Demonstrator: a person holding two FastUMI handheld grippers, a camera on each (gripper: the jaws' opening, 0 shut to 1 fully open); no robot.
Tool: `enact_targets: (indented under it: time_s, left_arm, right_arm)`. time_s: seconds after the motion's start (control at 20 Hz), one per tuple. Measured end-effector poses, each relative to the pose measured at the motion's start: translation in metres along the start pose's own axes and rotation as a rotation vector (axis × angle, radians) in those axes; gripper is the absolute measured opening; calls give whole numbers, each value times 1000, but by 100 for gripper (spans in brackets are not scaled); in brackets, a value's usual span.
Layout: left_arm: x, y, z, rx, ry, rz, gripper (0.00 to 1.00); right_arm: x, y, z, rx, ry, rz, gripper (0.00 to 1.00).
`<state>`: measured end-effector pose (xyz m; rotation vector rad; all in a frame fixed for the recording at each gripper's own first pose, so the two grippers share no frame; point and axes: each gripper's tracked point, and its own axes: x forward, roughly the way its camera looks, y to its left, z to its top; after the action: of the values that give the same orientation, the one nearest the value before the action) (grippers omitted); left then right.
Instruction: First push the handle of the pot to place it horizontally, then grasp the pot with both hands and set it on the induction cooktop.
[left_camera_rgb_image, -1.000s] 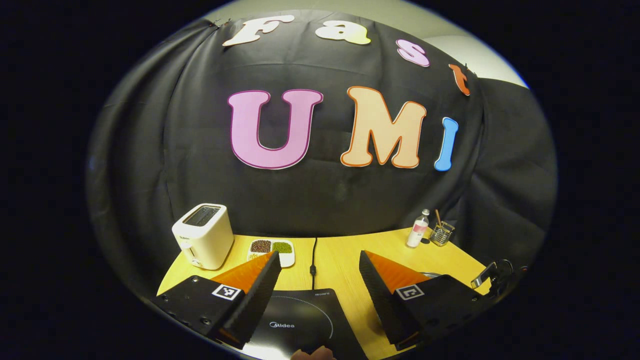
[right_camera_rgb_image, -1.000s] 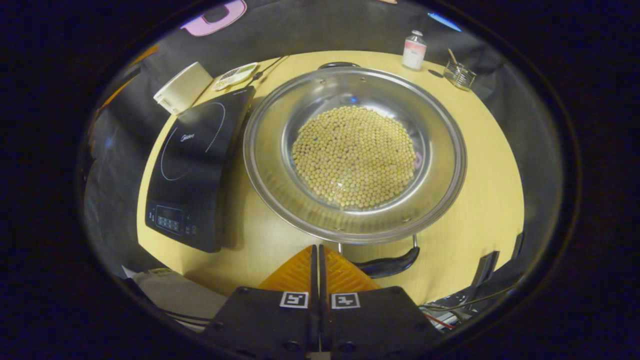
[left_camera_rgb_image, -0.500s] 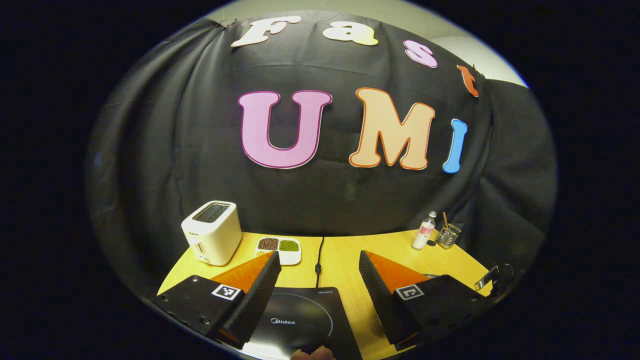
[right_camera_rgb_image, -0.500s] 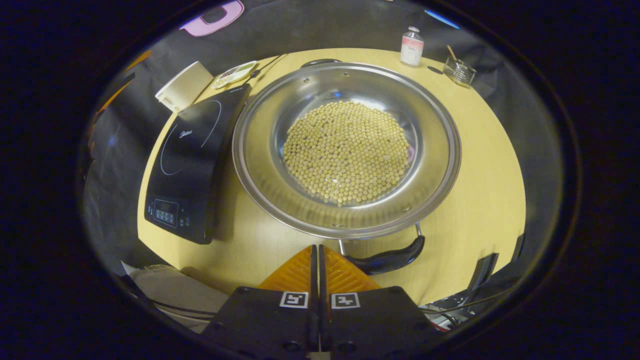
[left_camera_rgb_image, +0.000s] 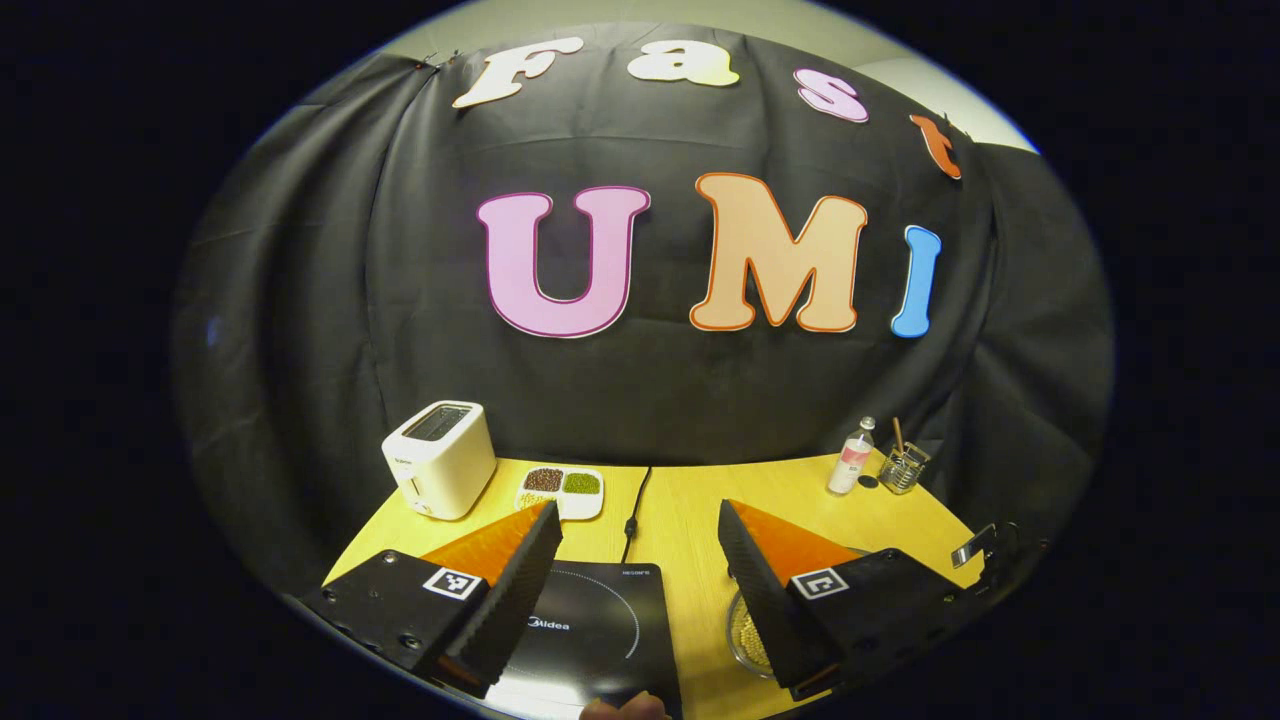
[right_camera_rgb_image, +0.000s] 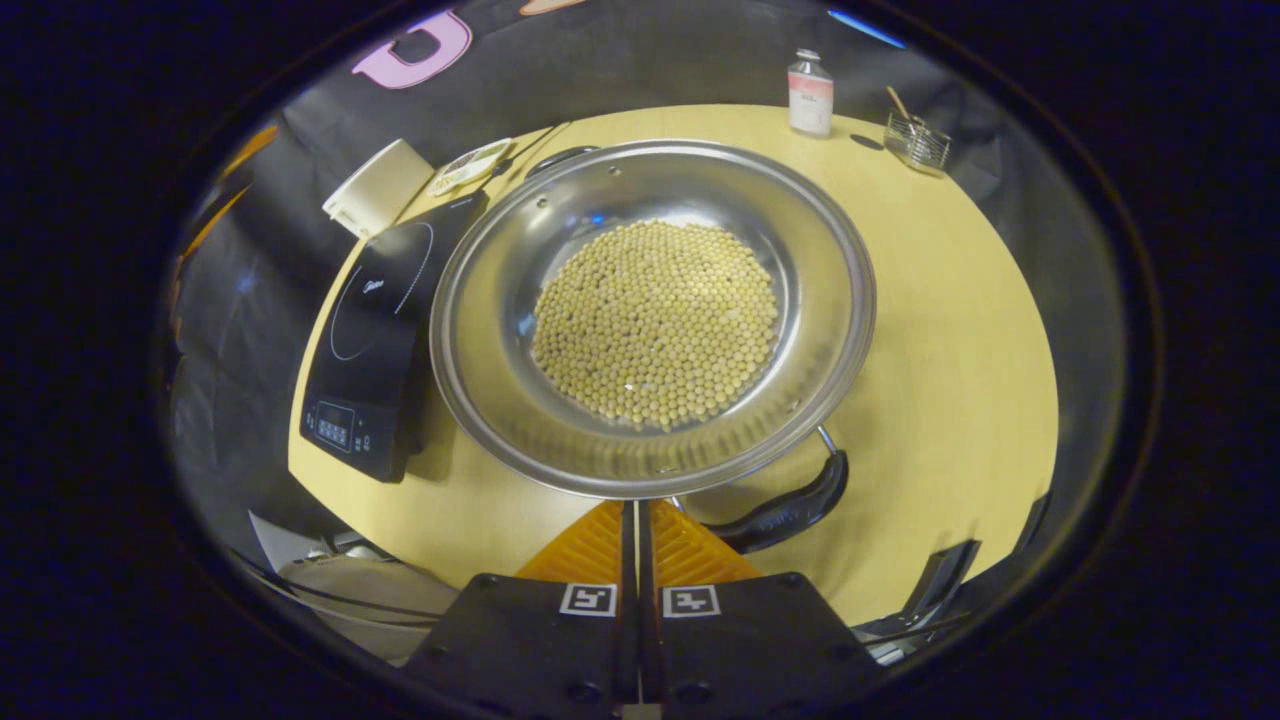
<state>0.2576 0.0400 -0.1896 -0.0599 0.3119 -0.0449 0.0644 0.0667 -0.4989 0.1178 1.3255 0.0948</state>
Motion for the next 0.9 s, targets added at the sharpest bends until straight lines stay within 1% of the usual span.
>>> enact_targets:
  time_s: [0.5, 0.55, 0.6, 0.65, 0.7, 0.9]
  left_arm:
    - [-32, -34, 6, 53, 4, 111, 96]
    - [-36, -37, 6, 57, 5, 121, 96]
    - [-40, -40, 6, 58, 8, 132, 94]
    - [-45, -42, 6, 58, 13, 141, 94]
    - [-50, -45, 5, 57, 18, 150, 96]
    - [-66, -56, 5, 80, 29, 169, 95]
  right_arm:
    - [4, -49, 17, -82, -11, 61, 3]
    - [5, -52, 18, -93, -15, 65, 3]
    - [5, -56, 22, -105, -19, 70, 3]
    - [6, -60, 24, -115, -23, 73, 3]
    - [6, -63, 27, -125, -30, 73, 3]
    - [9, -77, 37, -144, -57, 74, 3]
